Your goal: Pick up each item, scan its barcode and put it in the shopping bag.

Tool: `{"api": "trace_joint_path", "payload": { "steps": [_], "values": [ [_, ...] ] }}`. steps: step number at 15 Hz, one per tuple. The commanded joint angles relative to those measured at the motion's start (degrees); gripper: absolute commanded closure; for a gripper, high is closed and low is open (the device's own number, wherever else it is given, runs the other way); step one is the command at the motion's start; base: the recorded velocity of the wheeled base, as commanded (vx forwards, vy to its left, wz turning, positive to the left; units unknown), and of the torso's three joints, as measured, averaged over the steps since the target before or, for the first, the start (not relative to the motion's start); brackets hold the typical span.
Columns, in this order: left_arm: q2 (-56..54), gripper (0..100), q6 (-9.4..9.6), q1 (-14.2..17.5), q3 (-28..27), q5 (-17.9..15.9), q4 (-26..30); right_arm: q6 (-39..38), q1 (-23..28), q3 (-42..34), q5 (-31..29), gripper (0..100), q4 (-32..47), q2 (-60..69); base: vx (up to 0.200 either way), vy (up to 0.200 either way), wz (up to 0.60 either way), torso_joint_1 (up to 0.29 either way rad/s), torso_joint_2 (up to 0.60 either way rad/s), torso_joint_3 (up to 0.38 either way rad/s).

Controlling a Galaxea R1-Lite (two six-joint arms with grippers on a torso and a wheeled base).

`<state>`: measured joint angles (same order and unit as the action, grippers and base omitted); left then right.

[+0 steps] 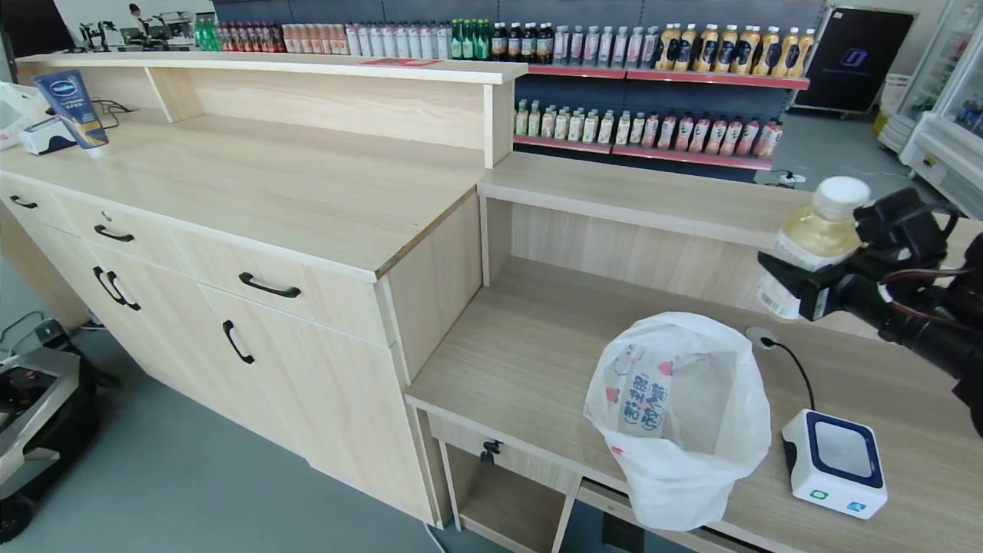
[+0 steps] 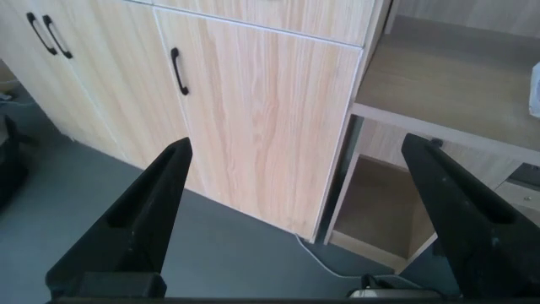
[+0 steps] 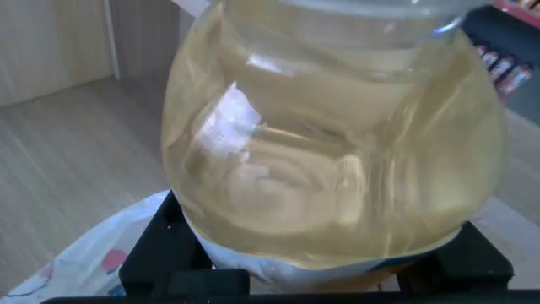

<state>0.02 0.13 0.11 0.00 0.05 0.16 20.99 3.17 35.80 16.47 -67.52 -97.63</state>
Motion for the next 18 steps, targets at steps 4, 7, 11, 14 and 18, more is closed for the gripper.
{"api": "trace_joint_path", "payload": {
  "steps": [4, 7, 11, 14, 18],
  "values": [
    [-0.02, 0, 0.04, -0.02, 0.00, 0.04, 0.02, -9.74, -6.42, -0.12, -0.21, 100, -6.66, -18.91, 0.000, 0.000, 0.00, 0.000, 0.00, 0.000],
    [-0.02, 0, 0.04, -0.02, 0.00, 0.04, 0.02, -9.74, -6.77, 0.32, -0.21, 100, -12.19, -25.94, 0.000, 0.000, 0.00, 0.000, 0.00, 0.000],
    [-0.02, 0, 0.04, -0.02, 0.00, 0.04, 0.02, -9.48, -6.60, 0.50, -0.03, 100, -18.61, -31.92, 0.000, 0.000, 0.00, 0.000, 0.00, 0.000],
    [-0.02, 0, -0.05, -0.02, 0.00, 0.04, 0.02, -9.04, -6.07, 1.99, -0.03, 100, -19.14, -34.55, 0.000, 0.000, 0.00, 0.000, 0.00, 0.000],
    [-0.02, 0, -0.05, -0.02, 0.00, -0.05, 0.02, -9.04, -5.63, 5.94, -0.03, 100, -21.69, -39.30, 0.000, 0.000, 0.00, 0.000, 0.00, 0.000]
  ]
}}
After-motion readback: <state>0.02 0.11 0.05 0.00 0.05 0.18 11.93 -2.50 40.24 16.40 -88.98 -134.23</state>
